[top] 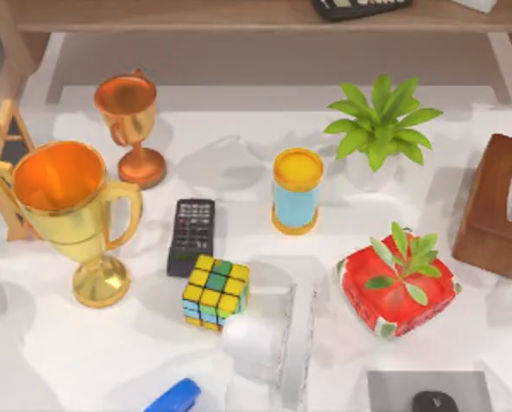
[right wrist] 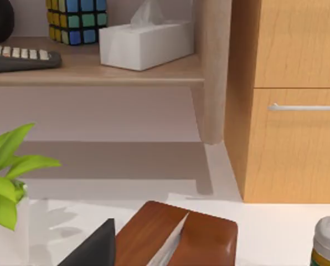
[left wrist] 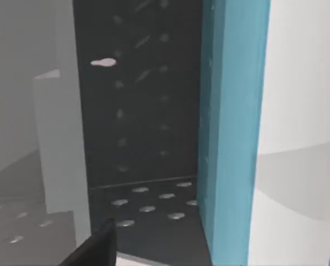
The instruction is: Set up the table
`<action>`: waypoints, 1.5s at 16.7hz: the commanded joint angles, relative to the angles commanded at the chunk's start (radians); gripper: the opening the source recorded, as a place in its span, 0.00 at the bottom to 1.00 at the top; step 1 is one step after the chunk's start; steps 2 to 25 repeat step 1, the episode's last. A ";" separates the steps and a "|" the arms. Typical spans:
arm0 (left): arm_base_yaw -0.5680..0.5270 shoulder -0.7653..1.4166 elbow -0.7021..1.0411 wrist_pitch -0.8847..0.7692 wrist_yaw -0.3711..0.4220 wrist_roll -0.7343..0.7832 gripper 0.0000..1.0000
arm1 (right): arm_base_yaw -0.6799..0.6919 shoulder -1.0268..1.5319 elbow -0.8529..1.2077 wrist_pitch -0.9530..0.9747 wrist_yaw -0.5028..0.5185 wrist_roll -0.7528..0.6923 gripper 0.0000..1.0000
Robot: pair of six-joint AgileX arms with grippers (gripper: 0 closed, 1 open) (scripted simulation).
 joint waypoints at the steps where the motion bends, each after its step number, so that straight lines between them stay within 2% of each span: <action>1: 0.002 0.001 -0.004 0.000 0.001 0.001 1.00 | 0.000 0.000 0.000 0.000 0.000 0.000 1.00; 25: 0.002 0.001 -0.004 0.000 0.001 0.001 1.00 | 0.000 0.000 0.000 0.000 0.000 0.000 1.00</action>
